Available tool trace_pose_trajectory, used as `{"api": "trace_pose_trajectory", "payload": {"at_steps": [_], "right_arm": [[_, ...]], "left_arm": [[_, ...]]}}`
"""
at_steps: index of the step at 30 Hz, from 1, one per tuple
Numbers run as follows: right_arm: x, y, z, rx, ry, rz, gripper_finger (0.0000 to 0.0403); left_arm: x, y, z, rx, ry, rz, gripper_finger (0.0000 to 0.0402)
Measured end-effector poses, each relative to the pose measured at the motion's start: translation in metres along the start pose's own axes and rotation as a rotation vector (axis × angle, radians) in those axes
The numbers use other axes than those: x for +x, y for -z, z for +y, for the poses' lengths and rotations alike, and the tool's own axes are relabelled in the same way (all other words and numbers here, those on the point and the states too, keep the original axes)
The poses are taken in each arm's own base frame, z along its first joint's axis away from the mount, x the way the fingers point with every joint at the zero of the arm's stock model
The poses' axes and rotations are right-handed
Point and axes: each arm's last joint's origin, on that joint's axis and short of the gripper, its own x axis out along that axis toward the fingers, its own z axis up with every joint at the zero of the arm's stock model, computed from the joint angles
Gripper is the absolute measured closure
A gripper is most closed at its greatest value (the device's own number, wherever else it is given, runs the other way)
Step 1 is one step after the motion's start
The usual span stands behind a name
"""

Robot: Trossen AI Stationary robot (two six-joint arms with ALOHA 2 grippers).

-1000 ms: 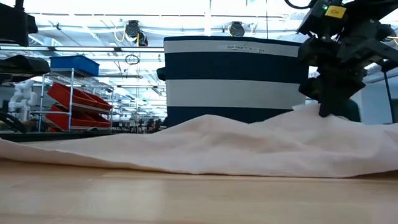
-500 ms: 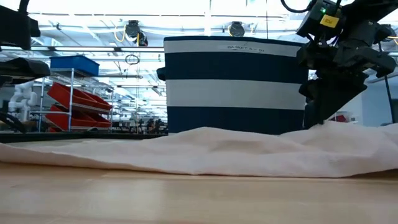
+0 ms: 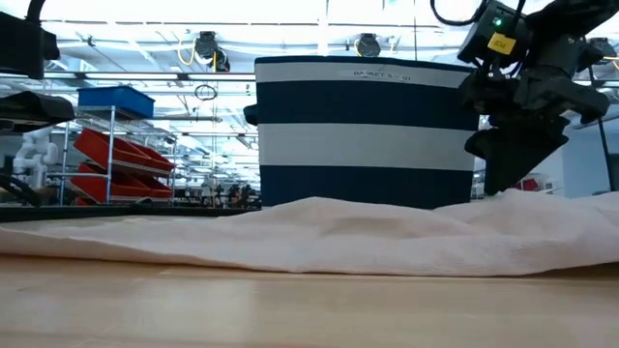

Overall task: Fold towel
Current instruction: Fold the light brown towel

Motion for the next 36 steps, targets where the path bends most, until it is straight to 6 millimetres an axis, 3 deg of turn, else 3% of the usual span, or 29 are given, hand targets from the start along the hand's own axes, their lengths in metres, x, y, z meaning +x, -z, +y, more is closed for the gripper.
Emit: {"api": "trace_pose_trajectory", "payload": {"at_steps": [9, 18, 23, 28, 36], "right_arm": [[0.016, -0.003, -0.002, -0.016, -0.005, 0.028, 0.0289], [0.016, -0.003, -0.001, -0.083, -0.028, 0.032, 0.0390], [0.016, -0.003, -0.001, -0.109, -0.025, 0.031, 0.0399], [0.006, -0.005, -0.001, -0.126, 0.009, 0.013, 0.0402], [-0.031, -0.018, 0.005, -0.106, 0.010, -0.002, 0.0403]], "left_arm": [[0.000, 0.000, 0.000, 0.000, 0.000, -0.001, 0.0396], [0.000, 0.000, 0.000, 0.008, -0.003, -0.005, 0.0396], [0.000, 0.000, 0.000, 0.011, -0.003, -0.005, 0.0396], [0.000, 0.000, 0.000, 0.011, -0.003, -0.005, 0.0396], [0.000, 0.000, 0.000, 0.011, -0.004, -0.006, 0.0396]]}}
